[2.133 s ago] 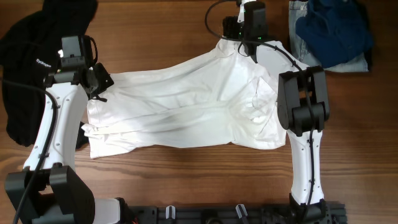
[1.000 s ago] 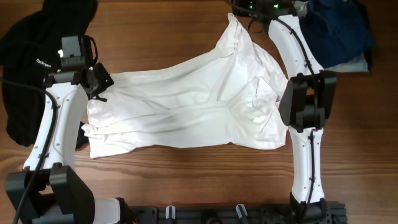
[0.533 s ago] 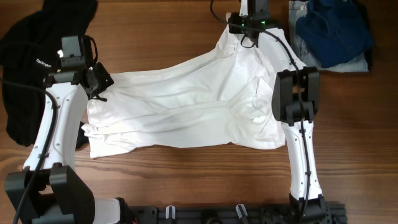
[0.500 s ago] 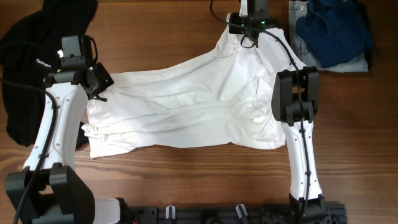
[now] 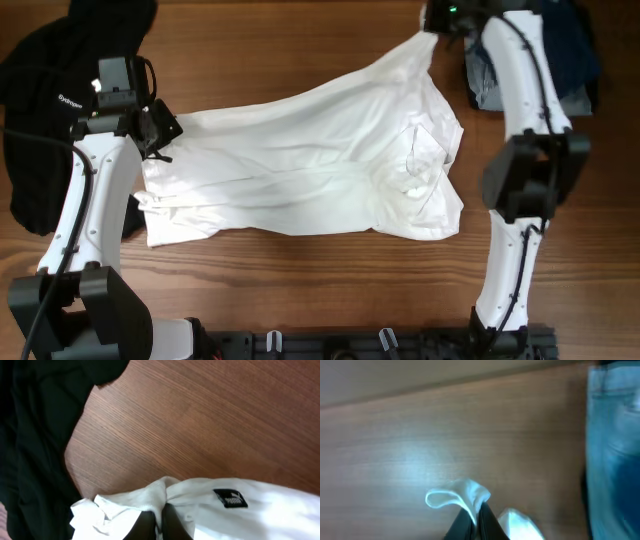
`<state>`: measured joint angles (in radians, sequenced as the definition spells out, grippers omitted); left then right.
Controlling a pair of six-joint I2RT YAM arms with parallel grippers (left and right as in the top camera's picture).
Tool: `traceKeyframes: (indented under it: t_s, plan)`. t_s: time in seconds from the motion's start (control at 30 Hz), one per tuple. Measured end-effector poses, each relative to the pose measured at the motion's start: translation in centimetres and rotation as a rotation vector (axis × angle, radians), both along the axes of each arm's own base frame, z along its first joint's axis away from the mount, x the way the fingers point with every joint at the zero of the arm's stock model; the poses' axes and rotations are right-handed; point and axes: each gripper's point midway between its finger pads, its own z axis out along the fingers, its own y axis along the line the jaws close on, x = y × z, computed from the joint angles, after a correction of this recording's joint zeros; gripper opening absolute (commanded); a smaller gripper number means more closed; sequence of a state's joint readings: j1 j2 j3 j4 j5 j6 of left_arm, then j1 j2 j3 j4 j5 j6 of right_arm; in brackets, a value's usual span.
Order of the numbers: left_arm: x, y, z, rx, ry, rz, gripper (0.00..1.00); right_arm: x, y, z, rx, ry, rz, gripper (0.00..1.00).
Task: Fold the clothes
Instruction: 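Fold the shirt's top edge down toward the bottom with the right gripper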
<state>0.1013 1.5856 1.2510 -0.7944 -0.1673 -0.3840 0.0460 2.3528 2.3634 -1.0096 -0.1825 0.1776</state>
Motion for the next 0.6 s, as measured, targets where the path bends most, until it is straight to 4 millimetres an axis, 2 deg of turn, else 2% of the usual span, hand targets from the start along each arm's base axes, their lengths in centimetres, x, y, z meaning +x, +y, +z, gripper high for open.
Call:
traceKeyframes:
  t_s: [0.1, 0.13, 0.2, 0.23, 0.3, 0.43, 0.53, 0.6]
  plan:
    - [-0.7, -0.1, -0.3, -0.003, 0.032, 0.001, 0.04, -4.6, -0.6, -0.3, -0.009, 0.168, -0.004, 0.04]
    - [-1.5, -0.1, -0.6, -0.006, 0.067, 0.001, 0.04, -7.3, -0.7, -1.0, -0.015, 0.284, -0.002, 0.04]
    - [-2.2, -0.1, -0.9, -0.004, 0.100, 0.003, 0.04, -10.3, -0.8, -1.7, -0.020, 0.407, -0.001, 0.04]
    - [-3.4, -0.1, -1.2, 0.001, 0.150, 0.007, 0.04, -11.8, -0.9, -1.9, -0.023, 0.473, 0.000, 0.04]
    - [-4.6, 0.1, -1.5, 0.008, 0.200, 0.012, 0.04, -13.6, -1.0, -2.0, -0.026, 0.544, 0.000, 0.04]
    - [-6.6, 0.1, -1.9, 0.011, 0.284, 0.011, 0.04, -15.3, -0.9, -2.4, -0.020, 0.591, 0.014, 0.04]
    - [-7.5, 0.1, -2.0, 0.012, 0.321, 0.011, 0.04, -18.2, -1.0, -3.8, -0.025, 0.689, 0.020, 0.04]
    - [-8.1, 0.0, -2.1, 0.010, 0.346, 0.011, 0.04, -20.7, -1.2, -5.8, -0.032, 0.749, 0.020, 0.04]
